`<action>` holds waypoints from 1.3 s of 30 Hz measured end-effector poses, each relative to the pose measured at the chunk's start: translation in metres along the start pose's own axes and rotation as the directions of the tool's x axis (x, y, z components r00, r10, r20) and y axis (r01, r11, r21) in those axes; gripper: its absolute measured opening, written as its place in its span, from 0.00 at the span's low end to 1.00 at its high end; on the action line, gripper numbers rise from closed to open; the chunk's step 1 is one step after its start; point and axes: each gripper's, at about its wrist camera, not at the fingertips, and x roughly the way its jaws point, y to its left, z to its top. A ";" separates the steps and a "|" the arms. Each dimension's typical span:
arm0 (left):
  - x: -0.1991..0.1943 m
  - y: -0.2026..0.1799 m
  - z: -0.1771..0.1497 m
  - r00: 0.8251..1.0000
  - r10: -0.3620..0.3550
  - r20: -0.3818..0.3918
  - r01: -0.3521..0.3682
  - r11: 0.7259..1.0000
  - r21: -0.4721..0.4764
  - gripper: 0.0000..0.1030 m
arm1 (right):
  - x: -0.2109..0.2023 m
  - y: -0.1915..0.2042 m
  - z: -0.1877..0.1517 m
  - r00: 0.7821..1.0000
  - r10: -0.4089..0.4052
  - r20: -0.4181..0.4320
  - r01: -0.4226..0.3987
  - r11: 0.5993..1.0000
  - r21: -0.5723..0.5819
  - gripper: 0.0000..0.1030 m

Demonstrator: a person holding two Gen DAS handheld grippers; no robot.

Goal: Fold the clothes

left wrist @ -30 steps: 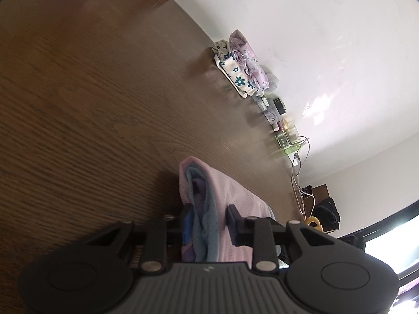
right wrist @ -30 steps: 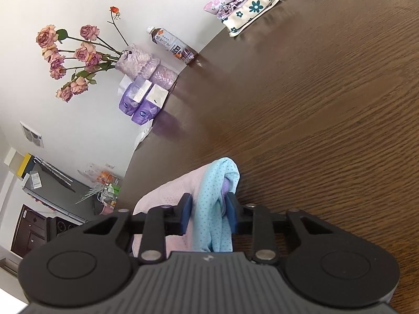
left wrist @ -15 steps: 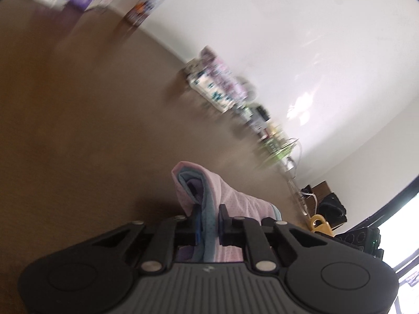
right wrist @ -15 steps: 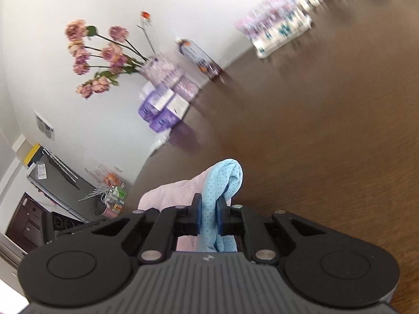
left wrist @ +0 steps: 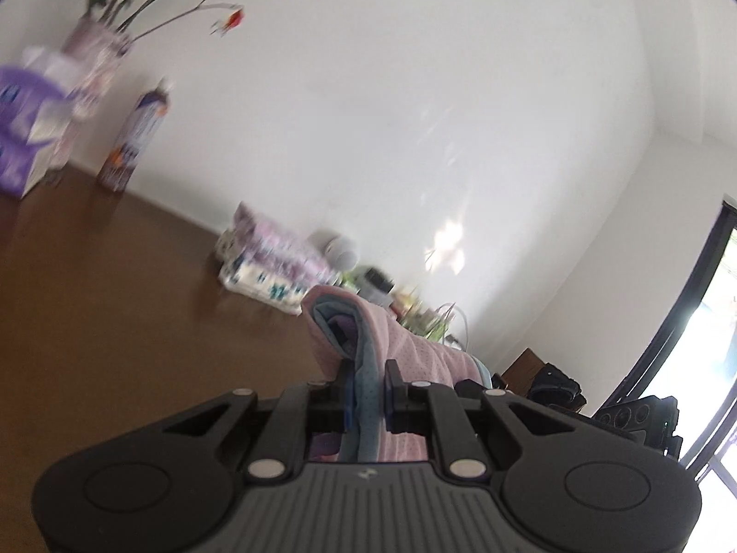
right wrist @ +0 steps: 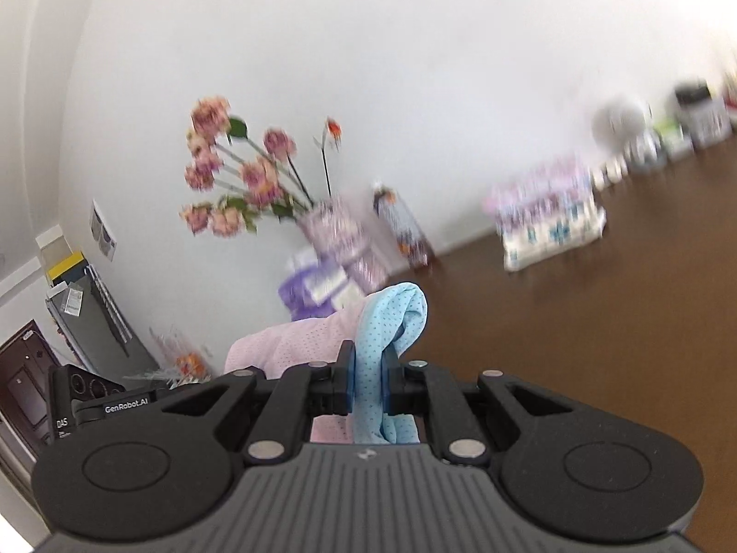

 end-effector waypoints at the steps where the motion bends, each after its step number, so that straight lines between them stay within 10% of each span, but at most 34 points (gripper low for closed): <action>1: 0.005 -0.005 0.009 1.000 -0.010 0.010 0.010 1.000 0.006 0.10 | 0.000 0.002 0.010 1.000 -0.002 0.017 0.002 1.000 -0.012 0.09; 18: 0.141 -0.027 0.166 0.986 -0.079 0.150 0.073 0.996 0.045 0.10 | 0.077 -0.035 0.189 0.980 -0.044 0.194 0.056 0.997 -0.054 0.09; 39: 0.308 0.075 0.175 0.999 -0.004 0.039 0.006 0.999 -0.039 0.10 | 0.185 -0.203 0.181 0.984 -0.135 0.117 0.122 0.986 0.110 0.09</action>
